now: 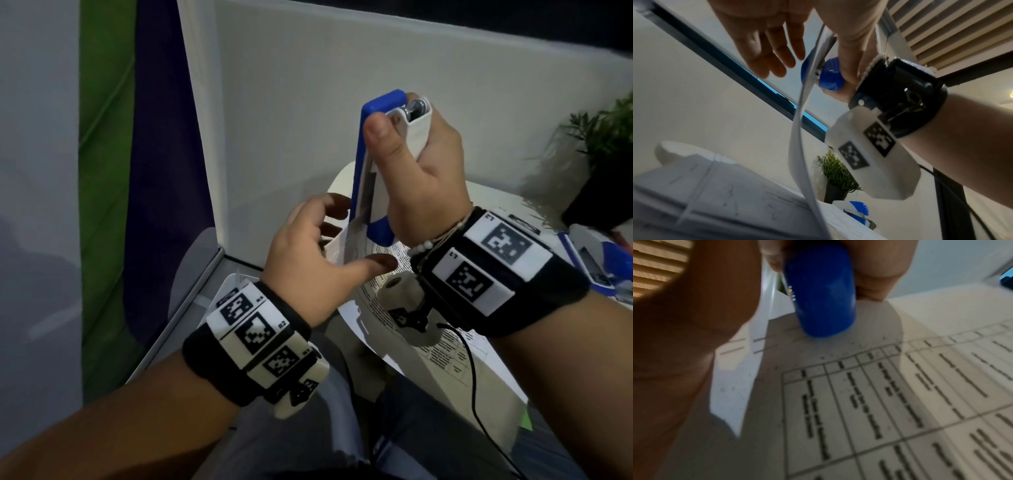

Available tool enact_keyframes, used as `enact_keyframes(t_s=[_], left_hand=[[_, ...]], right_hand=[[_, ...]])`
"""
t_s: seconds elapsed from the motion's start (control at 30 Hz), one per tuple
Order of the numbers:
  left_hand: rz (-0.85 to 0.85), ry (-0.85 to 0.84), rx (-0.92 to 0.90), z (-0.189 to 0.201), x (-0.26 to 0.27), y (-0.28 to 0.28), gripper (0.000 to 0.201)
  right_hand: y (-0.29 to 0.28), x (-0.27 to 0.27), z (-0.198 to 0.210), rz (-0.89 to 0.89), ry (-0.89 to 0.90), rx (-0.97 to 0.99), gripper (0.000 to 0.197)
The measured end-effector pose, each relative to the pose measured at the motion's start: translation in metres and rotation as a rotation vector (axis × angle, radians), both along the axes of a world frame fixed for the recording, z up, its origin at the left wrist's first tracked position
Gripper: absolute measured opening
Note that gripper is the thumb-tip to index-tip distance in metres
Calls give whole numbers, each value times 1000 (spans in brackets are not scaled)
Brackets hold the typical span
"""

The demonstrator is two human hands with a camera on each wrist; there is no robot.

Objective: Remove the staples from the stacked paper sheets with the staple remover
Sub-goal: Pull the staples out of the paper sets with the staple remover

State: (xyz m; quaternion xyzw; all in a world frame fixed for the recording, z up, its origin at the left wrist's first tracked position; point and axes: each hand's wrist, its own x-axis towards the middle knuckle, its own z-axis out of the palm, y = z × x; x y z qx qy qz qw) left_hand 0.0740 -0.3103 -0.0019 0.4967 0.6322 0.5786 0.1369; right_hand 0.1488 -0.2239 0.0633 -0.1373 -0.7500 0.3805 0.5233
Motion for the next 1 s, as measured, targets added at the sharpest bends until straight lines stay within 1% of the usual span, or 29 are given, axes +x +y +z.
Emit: enact_keyframes(t_s=[0.03,0.13,0.2,0.27,0.33,0.4,0.47,0.53,0.6,0.67,0.7,0.77,0.83,0.9,1.0], left_hand=[[22,18,2,2,0,0,49],[96,84,48,3,-3,1,34],[132,156,63,2,-5,1,37],[139,167,78,2,-6,1,37],[121,105,69,3,-8,1,30],[58,10,15,3,-12,3,25],[1,-72,-31,1,-19,6,33],[-26,-163,-36,-5,-26,8,45],[11,-239,-51,-12,-31,11,46],[106,-327,-53,-17,-36,14,41],[158,-368,-45,-19,-39,16,36],[251,-419,-11,-18,-45,18,28],[329,-413,46,-17,-49,18,27],[370,-369,102,-15,-48,17,27],[399,-313,134,-13,-45,16,24]], right_hand=[[-1,-1,0,-6,3,-1,14],[-3,-6,0,-38,12,0,15],[-4,-9,0,-37,20,-10,16],[-4,-11,1,-19,7,-18,17],[-4,-12,1,-15,-23,-27,16],[-2,-11,-1,-29,-36,-41,16],[3,-8,-4,-32,-31,-71,18],[5,-4,0,-83,9,-132,27],[9,3,8,-176,125,-167,32],[14,14,16,-257,258,-198,33],[16,21,18,-296,278,-200,33],[19,33,16,-372,205,-201,25],[25,43,1,-430,32,-245,18],[30,52,-16,-447,-118,-319,27],[39,59,-41,-461,-191,-370,37]])
